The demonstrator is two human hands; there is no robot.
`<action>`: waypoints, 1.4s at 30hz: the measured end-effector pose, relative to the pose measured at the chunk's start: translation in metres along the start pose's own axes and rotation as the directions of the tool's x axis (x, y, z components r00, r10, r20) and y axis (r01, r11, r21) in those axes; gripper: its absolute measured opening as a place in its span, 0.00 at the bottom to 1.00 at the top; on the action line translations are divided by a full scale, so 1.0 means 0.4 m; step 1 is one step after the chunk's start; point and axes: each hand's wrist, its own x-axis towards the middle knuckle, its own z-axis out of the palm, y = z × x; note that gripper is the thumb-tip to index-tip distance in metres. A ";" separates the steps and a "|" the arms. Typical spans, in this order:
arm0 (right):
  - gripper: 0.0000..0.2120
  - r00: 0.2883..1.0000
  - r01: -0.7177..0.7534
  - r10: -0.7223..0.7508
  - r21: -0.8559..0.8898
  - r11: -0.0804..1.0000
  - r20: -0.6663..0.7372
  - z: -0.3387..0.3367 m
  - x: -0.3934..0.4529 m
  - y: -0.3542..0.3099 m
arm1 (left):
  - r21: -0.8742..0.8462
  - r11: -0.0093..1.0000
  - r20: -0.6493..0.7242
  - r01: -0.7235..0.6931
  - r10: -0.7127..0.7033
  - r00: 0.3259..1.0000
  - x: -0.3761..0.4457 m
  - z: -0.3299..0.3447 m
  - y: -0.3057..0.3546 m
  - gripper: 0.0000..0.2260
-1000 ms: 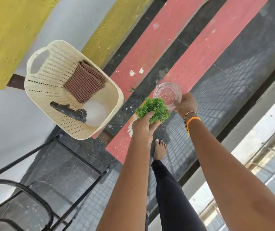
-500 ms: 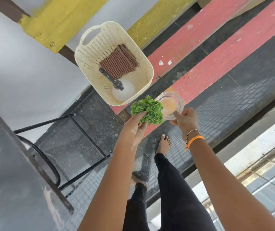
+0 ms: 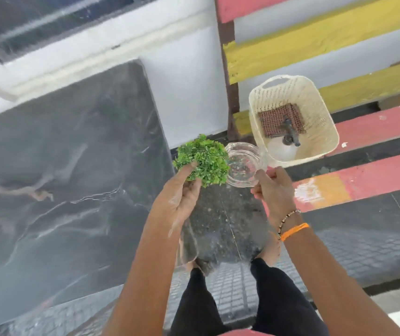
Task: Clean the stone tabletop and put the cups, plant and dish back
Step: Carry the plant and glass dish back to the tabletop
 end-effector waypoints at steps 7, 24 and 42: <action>0.12 0.988 0.086 -0.084 -0.012 0.996 0.127 0.370 -0.124 -0.028 | -0.188 0.982 0.061 -0.037 0.049 0.997 0.043 -0.215 0.326 0.05; 0.16 0.993 0.106 -0.107 -0.018 0.994 -0.058 0.904 -0.033 -0.083 | -0.242 0.970 0.070 -0.037 0.055 0.996 0.285 -0.317 0.739 0.04; 0.12 0.983 0.127 -0.147 -0.170 0.977 -0.108 1.083 0.185 -0.208 | -0.291 0.955 0.105 -0.055 0.089 0.990 0.487 -0.181 0.892 0.06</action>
